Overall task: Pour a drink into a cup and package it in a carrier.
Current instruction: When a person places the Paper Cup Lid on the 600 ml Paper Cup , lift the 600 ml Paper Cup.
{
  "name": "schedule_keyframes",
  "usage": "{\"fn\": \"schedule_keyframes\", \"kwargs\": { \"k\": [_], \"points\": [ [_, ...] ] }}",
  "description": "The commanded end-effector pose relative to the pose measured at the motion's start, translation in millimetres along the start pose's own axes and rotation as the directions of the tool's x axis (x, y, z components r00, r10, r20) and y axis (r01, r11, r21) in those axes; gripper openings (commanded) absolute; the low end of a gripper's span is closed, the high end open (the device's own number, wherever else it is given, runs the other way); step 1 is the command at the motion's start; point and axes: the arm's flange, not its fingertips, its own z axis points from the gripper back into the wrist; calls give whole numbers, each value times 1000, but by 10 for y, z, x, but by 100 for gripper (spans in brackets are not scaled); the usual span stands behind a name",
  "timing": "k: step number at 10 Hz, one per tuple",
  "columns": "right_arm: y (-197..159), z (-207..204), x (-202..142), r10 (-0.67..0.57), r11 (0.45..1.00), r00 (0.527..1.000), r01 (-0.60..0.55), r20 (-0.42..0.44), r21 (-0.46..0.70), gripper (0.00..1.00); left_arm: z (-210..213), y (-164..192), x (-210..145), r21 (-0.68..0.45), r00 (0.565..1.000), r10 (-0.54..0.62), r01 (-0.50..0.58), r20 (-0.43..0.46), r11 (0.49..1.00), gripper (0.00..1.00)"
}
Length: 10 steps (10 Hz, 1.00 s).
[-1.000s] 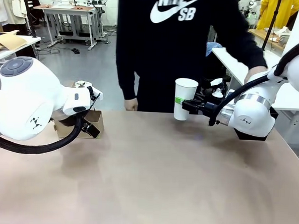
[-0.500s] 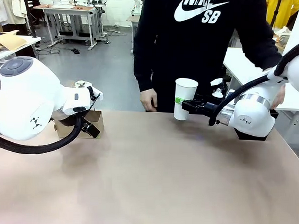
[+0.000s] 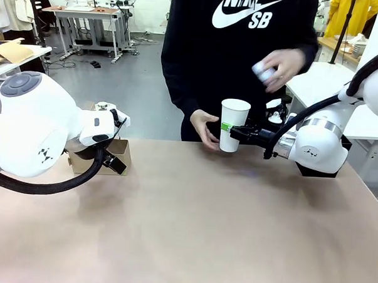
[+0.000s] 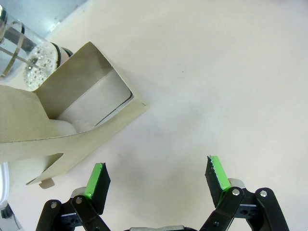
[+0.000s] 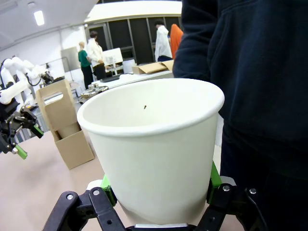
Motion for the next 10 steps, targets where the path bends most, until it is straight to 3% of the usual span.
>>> {"fn": "schedule_keyframes", "kwargs": {
  "k": [1,10],
  "points": [
    [17,-23,29,-4,1000,1000,4,9,-5,80,2,3,-1,-1,1000,1,-1,1,1000,100],
    [17,-23,29,-4,1000,1000,4,9,-5,80,2,3,-1,-1,1000,1,-1,1,1000,100]
  ]
}}
